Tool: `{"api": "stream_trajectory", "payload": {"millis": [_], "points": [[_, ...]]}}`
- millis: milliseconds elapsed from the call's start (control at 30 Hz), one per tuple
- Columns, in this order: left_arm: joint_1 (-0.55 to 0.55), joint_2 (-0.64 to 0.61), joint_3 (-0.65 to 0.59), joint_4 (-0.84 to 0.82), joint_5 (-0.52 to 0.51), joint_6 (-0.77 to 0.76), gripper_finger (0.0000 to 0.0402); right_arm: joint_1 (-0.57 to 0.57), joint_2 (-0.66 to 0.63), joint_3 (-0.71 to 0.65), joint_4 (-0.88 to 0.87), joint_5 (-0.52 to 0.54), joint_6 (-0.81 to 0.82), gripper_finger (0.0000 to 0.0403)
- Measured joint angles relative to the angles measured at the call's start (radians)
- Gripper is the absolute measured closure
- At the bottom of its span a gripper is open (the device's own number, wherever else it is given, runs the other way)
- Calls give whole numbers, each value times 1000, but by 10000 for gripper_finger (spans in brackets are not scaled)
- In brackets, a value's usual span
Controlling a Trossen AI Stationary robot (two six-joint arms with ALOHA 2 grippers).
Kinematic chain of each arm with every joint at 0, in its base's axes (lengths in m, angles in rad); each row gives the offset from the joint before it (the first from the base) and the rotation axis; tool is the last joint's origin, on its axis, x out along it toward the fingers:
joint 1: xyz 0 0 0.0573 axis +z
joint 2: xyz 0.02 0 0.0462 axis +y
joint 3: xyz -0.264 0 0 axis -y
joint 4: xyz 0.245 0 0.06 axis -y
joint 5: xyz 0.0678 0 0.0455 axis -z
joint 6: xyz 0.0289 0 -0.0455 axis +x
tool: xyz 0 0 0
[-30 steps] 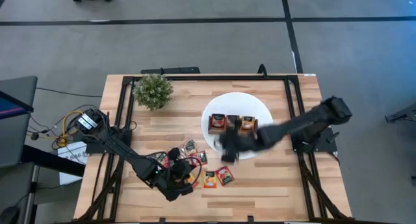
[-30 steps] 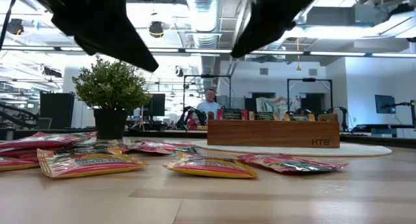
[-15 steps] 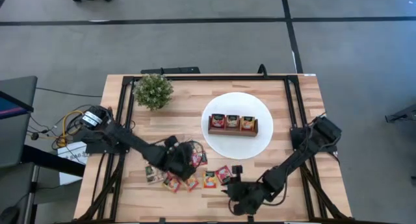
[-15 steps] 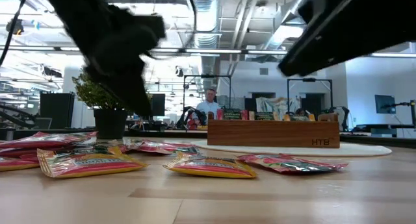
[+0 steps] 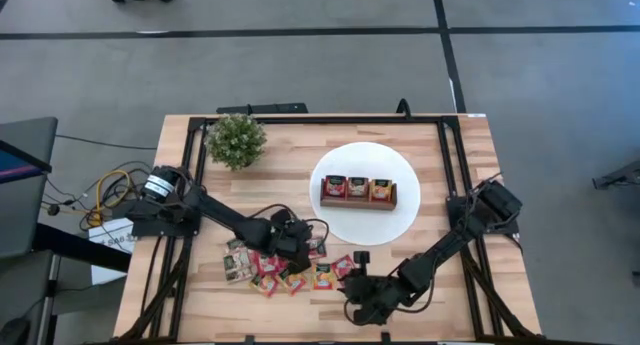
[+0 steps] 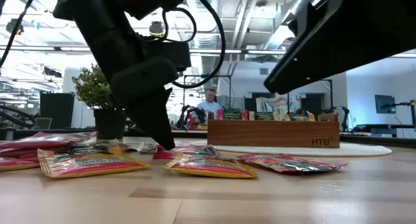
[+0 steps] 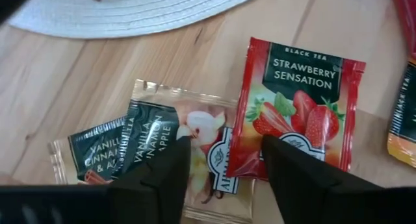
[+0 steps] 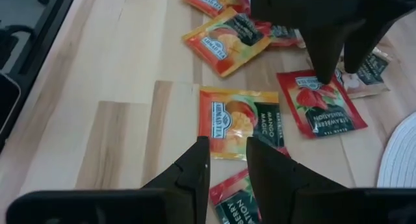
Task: Pick & Place Tea
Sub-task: Put the red tea bag into the left section of the wooden organizer
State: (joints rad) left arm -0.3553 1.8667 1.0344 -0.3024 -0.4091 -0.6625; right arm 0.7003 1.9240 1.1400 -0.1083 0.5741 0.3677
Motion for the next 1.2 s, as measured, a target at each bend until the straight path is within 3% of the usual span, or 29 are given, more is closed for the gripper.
{"api": "stream_trajectory", "payload": {"millis": [400,633,767,867,1033,1200], "points": [[-63,3,-3,17,-126,4,392,-3,-2,-1,-49,3,70,310],[-92,-32,-3,36,-197,-8,401,-44,42,-1,-25,65,192,310],[-148,-57,3,27,-197,87,401,-86,42,0,-26,67,304,310],[-192,-58,3,30,-169,141,401,-127,41,-3,-43,10,338,300],[-215,-46,0,34,-141,139,401,-214,37,-2,-14,-171,311,252],[-214,-25,-1,43,-166,128,401,-270,39,-1,-11,-223,297,195]]}}
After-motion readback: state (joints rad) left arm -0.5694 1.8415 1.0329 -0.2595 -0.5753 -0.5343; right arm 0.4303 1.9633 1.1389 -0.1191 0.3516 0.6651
